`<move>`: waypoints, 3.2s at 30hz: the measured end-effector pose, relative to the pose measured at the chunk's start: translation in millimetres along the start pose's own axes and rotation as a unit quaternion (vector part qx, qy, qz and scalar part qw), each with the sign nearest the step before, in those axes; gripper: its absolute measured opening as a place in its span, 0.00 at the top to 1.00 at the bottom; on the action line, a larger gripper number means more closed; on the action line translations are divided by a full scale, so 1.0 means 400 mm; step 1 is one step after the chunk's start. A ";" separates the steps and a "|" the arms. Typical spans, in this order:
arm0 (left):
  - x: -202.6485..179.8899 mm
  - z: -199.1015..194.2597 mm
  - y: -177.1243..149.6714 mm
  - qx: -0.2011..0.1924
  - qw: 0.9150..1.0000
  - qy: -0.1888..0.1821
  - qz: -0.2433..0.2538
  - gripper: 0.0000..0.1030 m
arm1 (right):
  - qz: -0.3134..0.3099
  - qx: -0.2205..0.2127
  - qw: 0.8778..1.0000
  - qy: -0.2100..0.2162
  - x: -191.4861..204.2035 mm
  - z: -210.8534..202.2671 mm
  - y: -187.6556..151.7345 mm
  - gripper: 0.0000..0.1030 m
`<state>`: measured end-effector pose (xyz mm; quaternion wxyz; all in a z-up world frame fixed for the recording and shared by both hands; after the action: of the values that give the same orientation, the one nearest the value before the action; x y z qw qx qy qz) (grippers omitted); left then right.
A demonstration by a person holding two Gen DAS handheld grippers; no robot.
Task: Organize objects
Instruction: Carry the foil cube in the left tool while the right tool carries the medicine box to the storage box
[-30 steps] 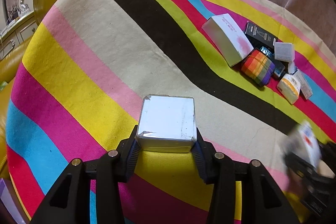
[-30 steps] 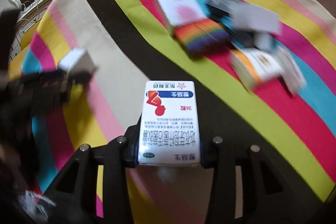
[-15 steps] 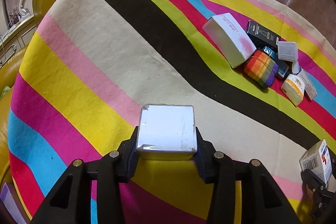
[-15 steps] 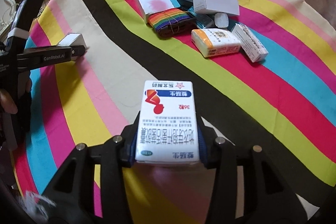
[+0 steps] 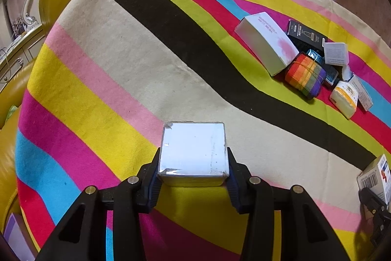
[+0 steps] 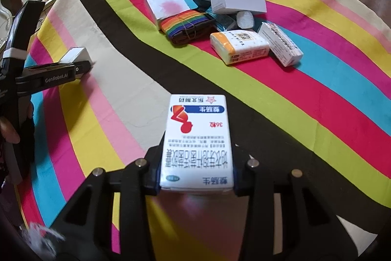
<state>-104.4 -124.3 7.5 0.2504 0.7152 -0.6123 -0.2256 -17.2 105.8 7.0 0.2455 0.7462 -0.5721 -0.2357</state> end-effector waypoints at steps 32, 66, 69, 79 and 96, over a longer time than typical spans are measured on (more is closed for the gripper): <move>-0.076 -0.188 -0.224 -0.003 0.998 -0.056 0.004 0.55 | 0.055 0.003 0.998 -0.043 -0.011 -0.111 -0.127 0.57; -0.063 -0.471 -0.367 -0.056 0.995 -0.076 0.041 0.55 | 0.013 -0.040 0.999 -0.003 0.099 -0.330 -0.211 0.57; -0.039 -0.496 -0.369 -0.064 0.995 -0.075 0.035 0.55 | 0.003 -0.040 0.999 0.003 0.123 -0.334 -0.206 0.57; 0.043 -0.554 -0.396 -0.075 0.995 -0.067 0.014 0.55 | -0.049 -0.060 0.997 0.027 0.227 -0.376 -0.189 0.57; 0.276 -0.651 -0.477 -0.102 0.993 -0.022 -0.056 0.55 | -0.152 -0.086 0.983 0.058 0.432 -0.450 -0.173 0.57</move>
<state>221.5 -188.5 85.9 0.2953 0.7140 -0.5502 -0.3165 188.3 -28.9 89.0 0.3030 0.8130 -0.4146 -0.2745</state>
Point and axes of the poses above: each gripper's, at about its wrist camera, not at the fingertips, and z roughly the way its jaws point, x to its left, y to its top, the point moved 1 cm from there along z, roughly the way its jaws point, and after that the axes turned 5 degrees about -y, right-handed, at the moved point
